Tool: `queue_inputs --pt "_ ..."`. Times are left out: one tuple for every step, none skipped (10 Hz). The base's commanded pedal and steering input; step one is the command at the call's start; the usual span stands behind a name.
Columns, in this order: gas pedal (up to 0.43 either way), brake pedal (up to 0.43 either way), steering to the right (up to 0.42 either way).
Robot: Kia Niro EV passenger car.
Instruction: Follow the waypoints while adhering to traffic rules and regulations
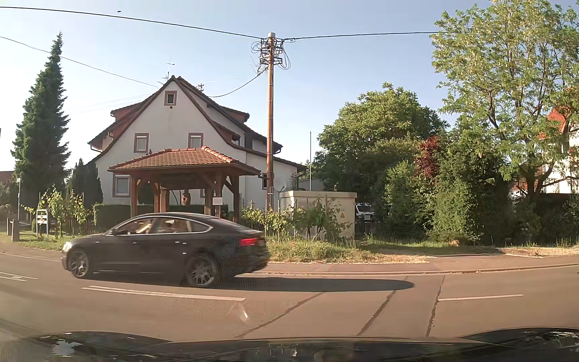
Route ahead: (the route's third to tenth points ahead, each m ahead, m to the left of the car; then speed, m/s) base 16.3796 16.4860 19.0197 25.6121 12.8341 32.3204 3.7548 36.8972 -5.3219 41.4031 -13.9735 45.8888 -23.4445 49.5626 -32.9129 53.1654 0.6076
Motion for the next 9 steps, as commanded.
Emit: queue_inputs --pt "0.0 0.061 -0.185" --pt "0.0 0.061 -0.184" --pt "0.0 0.067 -0.182" --pt "0.0 0.061 -0.181" --pt "0.0 0.061 -0.18" --pt "0.0 0.061 -0.176" --pt "0.0 0.061 -0.169" --pt "0.0 0.079 -0.165" --pt "0.0 0.11 -0.165"
